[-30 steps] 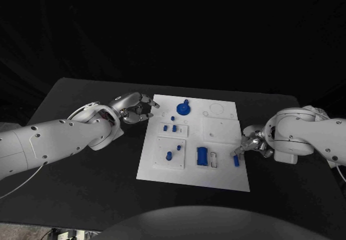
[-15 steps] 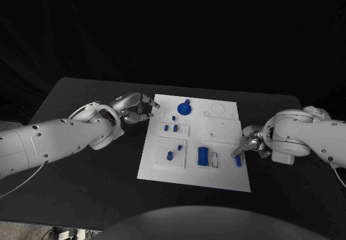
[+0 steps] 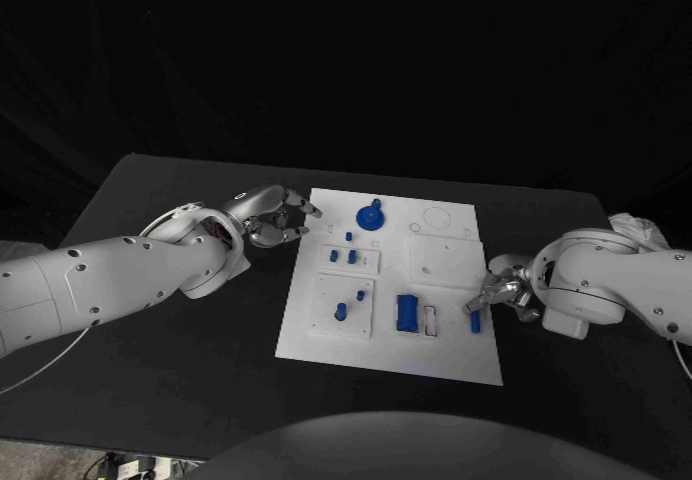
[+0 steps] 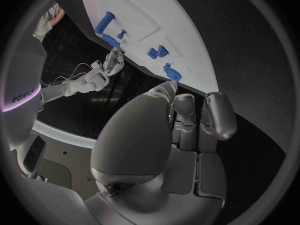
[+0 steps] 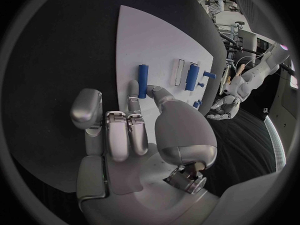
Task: Assemble the parts on the task board
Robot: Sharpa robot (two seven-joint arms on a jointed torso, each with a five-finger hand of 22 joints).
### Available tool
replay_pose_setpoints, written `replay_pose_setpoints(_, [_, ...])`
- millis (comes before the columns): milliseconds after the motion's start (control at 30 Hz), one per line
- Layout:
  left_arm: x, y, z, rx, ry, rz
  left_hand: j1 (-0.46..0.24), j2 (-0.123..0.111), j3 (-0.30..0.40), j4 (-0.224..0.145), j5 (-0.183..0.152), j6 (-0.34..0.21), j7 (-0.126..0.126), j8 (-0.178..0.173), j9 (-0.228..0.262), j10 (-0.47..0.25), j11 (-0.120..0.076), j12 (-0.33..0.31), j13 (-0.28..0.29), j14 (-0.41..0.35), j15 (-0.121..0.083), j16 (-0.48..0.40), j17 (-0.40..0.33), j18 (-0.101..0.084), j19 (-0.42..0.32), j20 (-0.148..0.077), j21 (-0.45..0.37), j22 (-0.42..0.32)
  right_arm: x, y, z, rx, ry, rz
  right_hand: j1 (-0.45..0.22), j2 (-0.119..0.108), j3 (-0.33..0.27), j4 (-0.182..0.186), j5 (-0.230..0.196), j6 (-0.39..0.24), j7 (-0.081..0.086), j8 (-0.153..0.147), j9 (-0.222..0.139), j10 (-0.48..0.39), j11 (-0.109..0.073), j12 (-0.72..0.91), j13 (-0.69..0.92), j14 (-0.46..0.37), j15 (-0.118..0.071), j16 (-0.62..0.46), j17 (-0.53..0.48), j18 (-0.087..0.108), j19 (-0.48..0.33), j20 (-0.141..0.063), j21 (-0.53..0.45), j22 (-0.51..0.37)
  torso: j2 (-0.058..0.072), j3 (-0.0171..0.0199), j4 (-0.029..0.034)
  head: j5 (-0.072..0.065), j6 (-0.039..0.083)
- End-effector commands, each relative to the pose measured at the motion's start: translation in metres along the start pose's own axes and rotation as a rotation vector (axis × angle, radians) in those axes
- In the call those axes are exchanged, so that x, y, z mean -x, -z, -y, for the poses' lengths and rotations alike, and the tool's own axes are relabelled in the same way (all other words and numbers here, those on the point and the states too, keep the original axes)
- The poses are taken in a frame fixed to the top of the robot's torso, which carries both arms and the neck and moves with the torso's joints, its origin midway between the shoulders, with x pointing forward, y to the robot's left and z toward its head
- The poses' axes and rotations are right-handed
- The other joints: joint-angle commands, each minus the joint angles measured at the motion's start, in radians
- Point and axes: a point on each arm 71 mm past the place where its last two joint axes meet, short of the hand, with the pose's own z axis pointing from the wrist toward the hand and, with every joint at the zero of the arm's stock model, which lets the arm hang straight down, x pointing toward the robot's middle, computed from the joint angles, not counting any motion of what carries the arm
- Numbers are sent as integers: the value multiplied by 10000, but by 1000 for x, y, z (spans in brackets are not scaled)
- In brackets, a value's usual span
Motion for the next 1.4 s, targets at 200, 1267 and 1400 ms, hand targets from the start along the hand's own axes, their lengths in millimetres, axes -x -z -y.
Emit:
replay_pose_setpoints(200, [-1, 0, 0, 32, 70, -162, -39, -104, 100, 1, 39, -9, 39, -11, -6, 131, 0, 40, 16, 14, 73, 43, -1, 48, -20, 91, 14, 1645, -13, 10, -7, 333, -974, -489, -45, 227, 1424, -1178, 20, -32, -58, -652, -576, 1047, -90, 38, 2628, 794, -83, -90, 1549, 105, -69, -3, -135, 1068, 3, -1, 5, 4, 0])
replay_pose_setpoints(1267, [-5, -3, 2, 61, 105, -347, -68, -112, 181, 1, 42, -25, 18, -21, -10, 192, 23, 41, 15, 8, 90, 42, -9, 50, -26, 106, 5, 1643, -16, 14, -53, 1291, -963, -1477, -434, 209, 1670, -1056, -178, -227, -43, -586, -397, 1047, -80, 38, 2628, 821, -82, -50, 1594, 78, 15, -8, -32, 1128, 3, 0, 23, -9, 0])
replay_pose_setpoints(1400, [-5, -2, 1, 100, 107, -358, -68, -112, 181, 1, 42, -25, 18, -21, -10, 192, 23, 41, 15, 8, 90, 42, -9, 50, -26, 106, 5, 1643, -15, 12, -54, 1279, -964, -1451, -480, 212, 1690, -1032, -262, -257, -38, -577, -370, 1047, -74, 38, 2628, 821, -77, -50, 1594, 79, 16, -5, -45, 1132, 5, -7, 8, 18, 0])
